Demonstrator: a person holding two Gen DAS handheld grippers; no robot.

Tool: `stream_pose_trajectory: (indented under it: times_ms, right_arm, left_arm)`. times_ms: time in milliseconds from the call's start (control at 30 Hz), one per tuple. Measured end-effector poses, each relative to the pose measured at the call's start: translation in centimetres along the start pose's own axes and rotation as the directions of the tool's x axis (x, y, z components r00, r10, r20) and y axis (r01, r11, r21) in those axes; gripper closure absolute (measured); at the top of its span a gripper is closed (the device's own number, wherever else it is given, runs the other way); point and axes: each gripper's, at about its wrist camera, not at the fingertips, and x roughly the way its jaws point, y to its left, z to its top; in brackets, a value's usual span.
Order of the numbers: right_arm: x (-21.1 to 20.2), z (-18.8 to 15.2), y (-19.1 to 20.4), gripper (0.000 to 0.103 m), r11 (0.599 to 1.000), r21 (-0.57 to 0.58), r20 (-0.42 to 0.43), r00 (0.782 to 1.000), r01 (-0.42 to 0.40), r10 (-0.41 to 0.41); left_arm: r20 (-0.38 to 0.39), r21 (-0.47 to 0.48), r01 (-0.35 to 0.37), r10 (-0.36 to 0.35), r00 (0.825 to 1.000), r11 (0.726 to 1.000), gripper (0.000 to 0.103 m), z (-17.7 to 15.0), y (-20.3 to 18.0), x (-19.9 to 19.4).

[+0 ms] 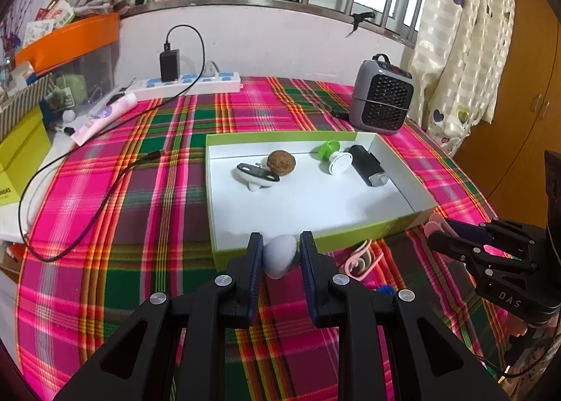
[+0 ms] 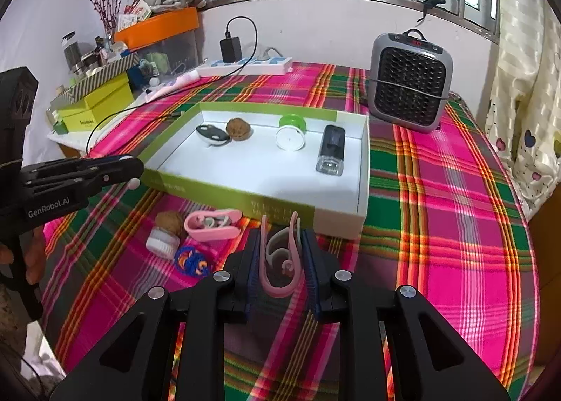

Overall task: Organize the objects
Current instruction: 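Carry the white knob with the left tool while the right tool carries the pink clip to the tray, then lower the white knob into the tray with the left tool while the right tool lowers the pink clip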

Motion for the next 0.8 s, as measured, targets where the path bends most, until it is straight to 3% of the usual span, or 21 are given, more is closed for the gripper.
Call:
stream_pose_trajectory:
  times_ms: [333,800]
  right_arm:
    - [0.9,2.5,-0.3,0.079,1.0,0.006,0.018,1.0,0.01,-0.01]
    - [5.0,5.3,-1.4,0.079,0.999,0.035,-0.034,0.999,0.008,-0.007]
  left_arm:
    - [0.002,0.004,0.001,-0.001,1.0,1.0,0.084,1.8,-0.1,1.5]
    - [-0.033,0.006,-0.019,0.019,0.999,1.0,0.084,3.7,0.4,5.0]
